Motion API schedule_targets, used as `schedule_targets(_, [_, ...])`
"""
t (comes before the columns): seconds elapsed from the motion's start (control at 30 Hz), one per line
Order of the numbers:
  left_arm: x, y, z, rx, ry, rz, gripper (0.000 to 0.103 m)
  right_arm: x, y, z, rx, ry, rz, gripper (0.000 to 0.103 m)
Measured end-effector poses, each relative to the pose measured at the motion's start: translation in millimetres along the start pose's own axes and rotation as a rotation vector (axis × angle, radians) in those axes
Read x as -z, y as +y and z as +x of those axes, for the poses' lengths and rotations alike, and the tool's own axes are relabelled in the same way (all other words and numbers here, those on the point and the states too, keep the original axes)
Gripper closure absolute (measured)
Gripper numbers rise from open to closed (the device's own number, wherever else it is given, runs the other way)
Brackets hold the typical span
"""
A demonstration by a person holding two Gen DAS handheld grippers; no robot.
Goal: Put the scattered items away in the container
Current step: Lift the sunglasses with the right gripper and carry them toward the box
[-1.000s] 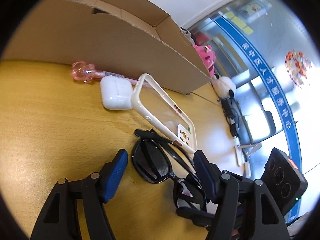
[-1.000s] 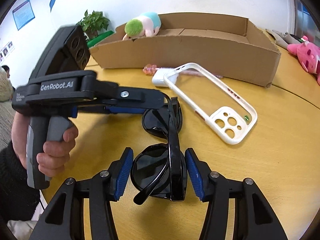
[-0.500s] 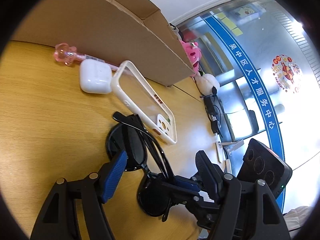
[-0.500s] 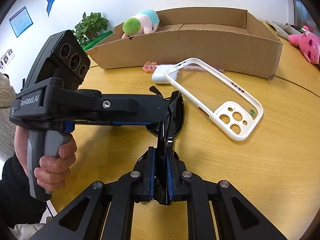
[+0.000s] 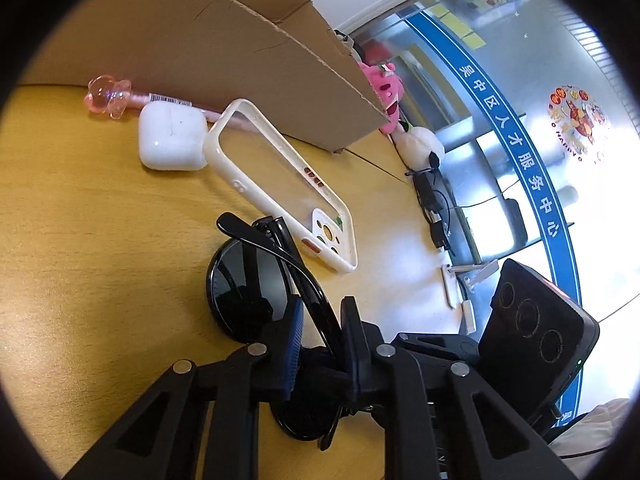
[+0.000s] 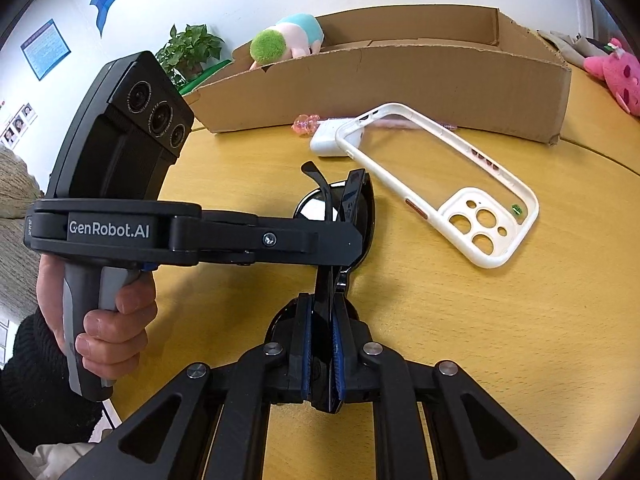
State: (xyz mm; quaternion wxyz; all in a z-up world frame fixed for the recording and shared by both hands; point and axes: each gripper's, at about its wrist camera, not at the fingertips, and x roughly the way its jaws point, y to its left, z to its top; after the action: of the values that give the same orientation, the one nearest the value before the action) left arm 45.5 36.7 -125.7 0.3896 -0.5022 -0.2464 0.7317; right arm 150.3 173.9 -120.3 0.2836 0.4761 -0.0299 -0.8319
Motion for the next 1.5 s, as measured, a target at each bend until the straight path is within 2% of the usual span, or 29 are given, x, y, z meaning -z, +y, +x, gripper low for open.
schedule_targets(0.33, [-1.7, -13.4, -9.4, -0.032, -0.024, 0.038, 0.088, -3.6, -2.0, -2.2, -0.040, -0.015, 0.013, 0.089])
schedule_targets(0.4, [-2.9, -18.2, -12.0, -0.036, -0.031, 0.050, 0.089, -6.4, 2.1, -3.4, -0.036, -0.021, -0.005, 0.089])
schedule_targets(0.43, [-3.5, -21.0, -13.4, -0.035, -0.035, 0.057, 0.090, -7.8, 4.6, -4.9, -0.035, -0.030, -0.014, 0.093])
schedule_targets(0.63, [-12.4, -49.4, -32.8, -0.050, -0.076, 0.127, 0.094, -22.2, 14.8, -20.2, -0.021, -0.091, -0.041, 0.095])
schedule_targets(0.87, [-39.5, -83.2, -65.8, -0.068, -0.143, 0.192, 0.095, -54.5, 31.7, -48.5, -0.013, -0.174, -0.104, 0.095])
schedule_targets(1.1, [-78.6, -113.7, -98.5, -0.073, -0.207, 0.258, 0.095, -105.6, 44.5, -74.0, -0.001, -0.246, -0.176, 0.095])
schedule_targets(1.33, [-118.5, -133.5, -129.2, -0.068, -0.269, 0.305, 0.095, -153.1, 57.6, -91.2, 0.020, -0.309, -0.255, 0.095])
schedule_targets(1.5, [-132.4, -141.1, -149.2, -0.050, -0.320, 0.330, 0.095, -175.9, 71.4, -99.2, 0.049, -0.346, -0.346, 0.095])
